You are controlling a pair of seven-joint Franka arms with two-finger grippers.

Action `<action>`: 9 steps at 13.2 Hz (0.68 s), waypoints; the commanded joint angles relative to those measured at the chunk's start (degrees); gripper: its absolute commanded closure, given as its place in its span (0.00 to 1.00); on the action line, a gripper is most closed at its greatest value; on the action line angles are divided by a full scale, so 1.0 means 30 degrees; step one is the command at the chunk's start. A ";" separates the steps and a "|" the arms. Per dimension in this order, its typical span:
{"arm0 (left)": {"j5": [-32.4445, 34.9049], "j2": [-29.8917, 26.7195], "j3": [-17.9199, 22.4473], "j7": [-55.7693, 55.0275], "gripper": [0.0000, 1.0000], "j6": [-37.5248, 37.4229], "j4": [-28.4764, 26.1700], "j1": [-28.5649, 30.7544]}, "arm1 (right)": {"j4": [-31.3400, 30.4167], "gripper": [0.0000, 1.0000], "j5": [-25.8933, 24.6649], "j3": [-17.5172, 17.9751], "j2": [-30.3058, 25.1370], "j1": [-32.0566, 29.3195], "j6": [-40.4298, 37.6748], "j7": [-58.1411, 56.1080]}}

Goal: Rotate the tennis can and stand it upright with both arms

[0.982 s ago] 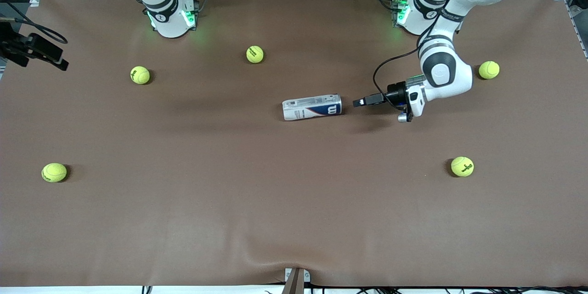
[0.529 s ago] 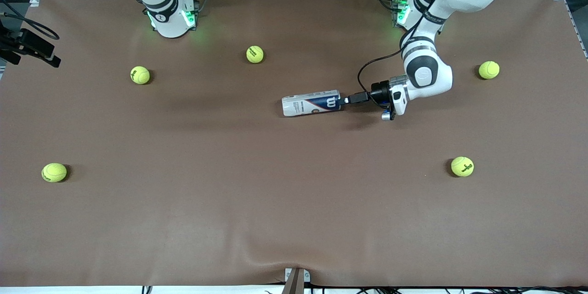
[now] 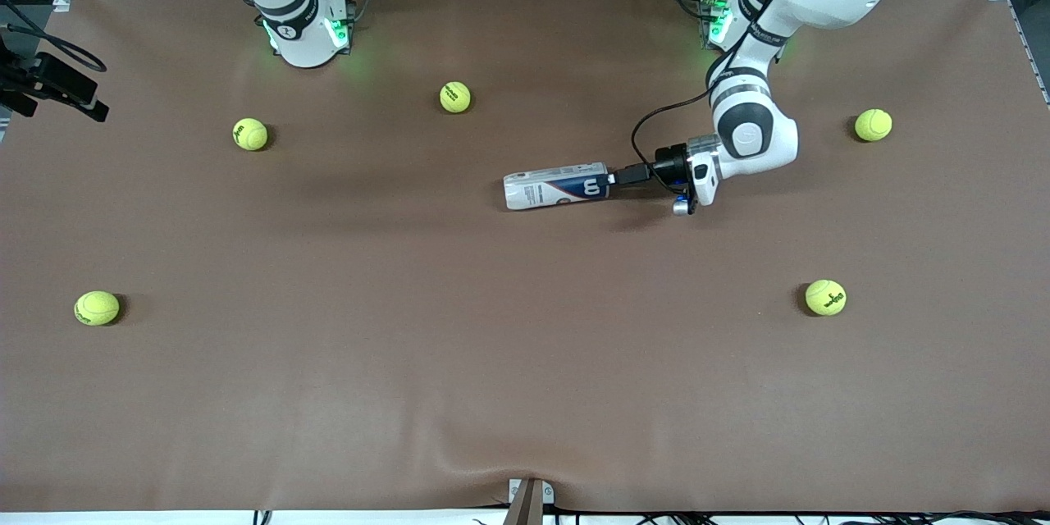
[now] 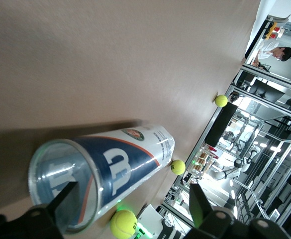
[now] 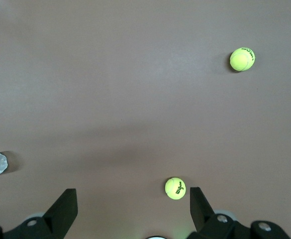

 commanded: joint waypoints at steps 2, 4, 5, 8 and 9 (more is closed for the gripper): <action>-0.0660 0.0602 -0.0131 0.0655 0.99 0.0226 0.0715 -0.0131 | -0.0296 0.00 -0.0011 -0.0174 -0.0126 0.0256 0.0225 -0.0212; -0.0456 0.0571 -0.0102 0.0741 1.00 0.0226 0.0947 -0.0102 | -0.0237 0.00 0.0019 -0.0174 -0.0066 0.0285 0.0255 -0.0212; -0.0426 0.0542 -0.0102 0.0568 1.00 0.0226 0.1036 -0.0102 | -0.0237 0.00 0.0019 -0.0174 -0.0066 0.0285 0.0226 -0.0241; -0.0367 0.0542 -0.0131 0.0391 1.00 0.0284 0.1592 -0.0160 | -0.0237 0.00 0.0019 -0.0174 -0.0095 0.0227 0.0079 -0.0212; -0.0338 0.0455 -0.0131 -0.0219 1.00 0.0314 0.1855 -0.0218 | -0.0237 0.00 0.0019 -0.0174 -0.0095 0.0168 0.0166 -0.0212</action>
